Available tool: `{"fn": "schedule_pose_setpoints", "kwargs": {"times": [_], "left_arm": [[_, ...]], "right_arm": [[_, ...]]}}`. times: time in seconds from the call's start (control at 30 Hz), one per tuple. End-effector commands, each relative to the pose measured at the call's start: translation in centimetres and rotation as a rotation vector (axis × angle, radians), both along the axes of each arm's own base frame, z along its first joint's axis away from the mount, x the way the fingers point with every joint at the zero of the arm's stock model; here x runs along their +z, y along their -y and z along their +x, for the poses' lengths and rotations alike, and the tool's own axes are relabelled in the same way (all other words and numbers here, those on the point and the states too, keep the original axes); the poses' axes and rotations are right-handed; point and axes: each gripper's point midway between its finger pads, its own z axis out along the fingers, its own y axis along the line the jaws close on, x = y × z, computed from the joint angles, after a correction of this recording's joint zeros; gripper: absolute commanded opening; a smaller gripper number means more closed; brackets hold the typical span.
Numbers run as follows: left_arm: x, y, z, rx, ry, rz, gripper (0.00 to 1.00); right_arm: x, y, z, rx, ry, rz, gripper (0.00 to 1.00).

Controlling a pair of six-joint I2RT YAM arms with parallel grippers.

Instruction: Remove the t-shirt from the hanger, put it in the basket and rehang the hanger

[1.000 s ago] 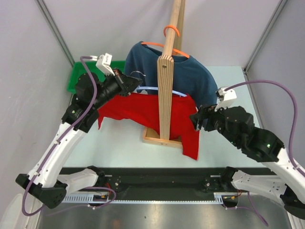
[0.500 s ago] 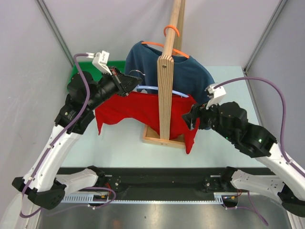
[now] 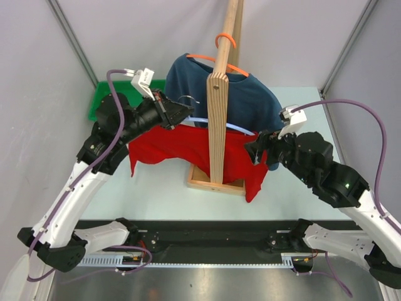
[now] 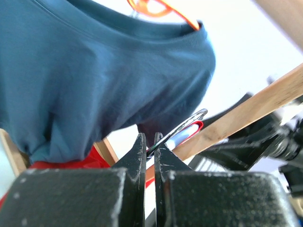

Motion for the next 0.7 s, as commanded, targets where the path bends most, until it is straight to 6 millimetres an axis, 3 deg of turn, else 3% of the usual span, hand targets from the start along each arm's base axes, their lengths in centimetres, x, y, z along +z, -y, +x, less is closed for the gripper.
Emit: {"fn": "schedule_pose_setpoints", "kwargs": {"times": [0.0, 0.13, 0.33, 0.67], "left_arm": [[2.2, 1.8, -1.2, -0.094, 0.077, -0.025, 0.0], [1.8, 2.5, -0.6, -0.099, 0.068, -0.015, 0.0], [2.5, 3.7, -1.0, -0.174, 0.068, -0.036, 0.0], [3.2, 4.8, -2.0, -0.266, 0.076, -0.044, 0.0]], "right_arm": [[5.5, -0.5, 0.7, 0.015, 0.116, 0.061, 0.74], [6.4, -1.7, 1.0, 0.066, 0.141, 0.034, 0.59], [6.4, -4.6, 1.2, 0.235, 0.18, -0.003, 0.62], [3.8, -5.1, 2.1, 0.316, 0.197, -0.06, 0.54]]}}
